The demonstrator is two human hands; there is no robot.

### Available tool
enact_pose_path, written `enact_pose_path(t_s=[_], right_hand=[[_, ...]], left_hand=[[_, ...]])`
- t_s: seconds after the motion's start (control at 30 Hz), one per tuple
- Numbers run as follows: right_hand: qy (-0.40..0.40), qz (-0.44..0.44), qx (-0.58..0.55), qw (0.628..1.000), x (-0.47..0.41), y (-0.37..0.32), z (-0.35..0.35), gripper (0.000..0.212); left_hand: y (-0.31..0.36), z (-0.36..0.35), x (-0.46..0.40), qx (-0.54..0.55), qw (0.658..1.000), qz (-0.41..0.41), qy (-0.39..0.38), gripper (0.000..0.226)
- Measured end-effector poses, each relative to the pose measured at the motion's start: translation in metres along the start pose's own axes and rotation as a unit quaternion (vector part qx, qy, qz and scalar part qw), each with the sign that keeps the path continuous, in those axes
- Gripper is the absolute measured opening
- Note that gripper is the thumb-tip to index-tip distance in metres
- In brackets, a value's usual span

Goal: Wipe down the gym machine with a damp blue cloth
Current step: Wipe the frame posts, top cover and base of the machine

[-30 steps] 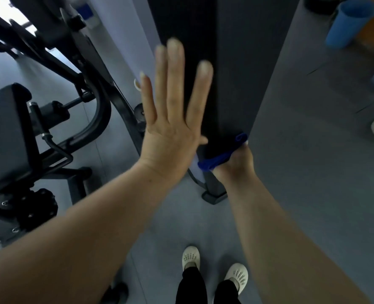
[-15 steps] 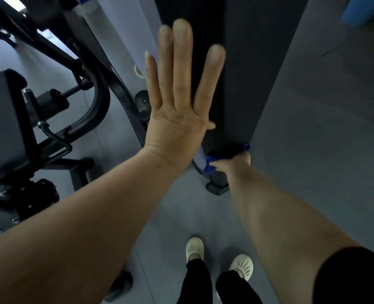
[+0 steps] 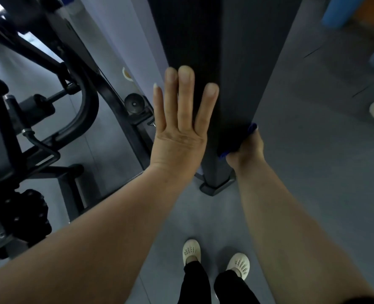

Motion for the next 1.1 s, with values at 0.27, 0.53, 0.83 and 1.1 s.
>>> enact_pose_path(t_s=[0.27,0.53,0.83,1.1], right_hand=[[-0.061,0.047,-0.015,0.997,0.055,-0.052,-0.034,0.044],[-0.128,0.309,0.061,0.94,0.14,-0.106,-0.071,0.042],[-0.158,0.601,0.099,0.777,0.259,-0.19,-0.129,0.058],[-0.228,0.735,0.177,0.614,0.378,-0.282,-0.183,0.053]], left_hand=[[0.006,0.025,0.014,0.024,0.999,-0.017,-0.02,0.104],[-0.024,0.132,-0.071,0.039,0.988,-0.043,0.142,0.104],[-0.037,0.234,-0.126,0.07,0.964,-0.056,0.25,0.069],[-0.052,0.297,-0.187,0.077,0.955,-0.041,0.284,0.067]])
Point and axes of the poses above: each hand's wrist, its own x-axis away from the middle knuckle, its own z-axis out of the back of the hand, y = z × x, the point moved 7 cm from there along -x, towards the middle knuckle, and after that the axes turned 5 degrees about z, right-handed, at the moved point
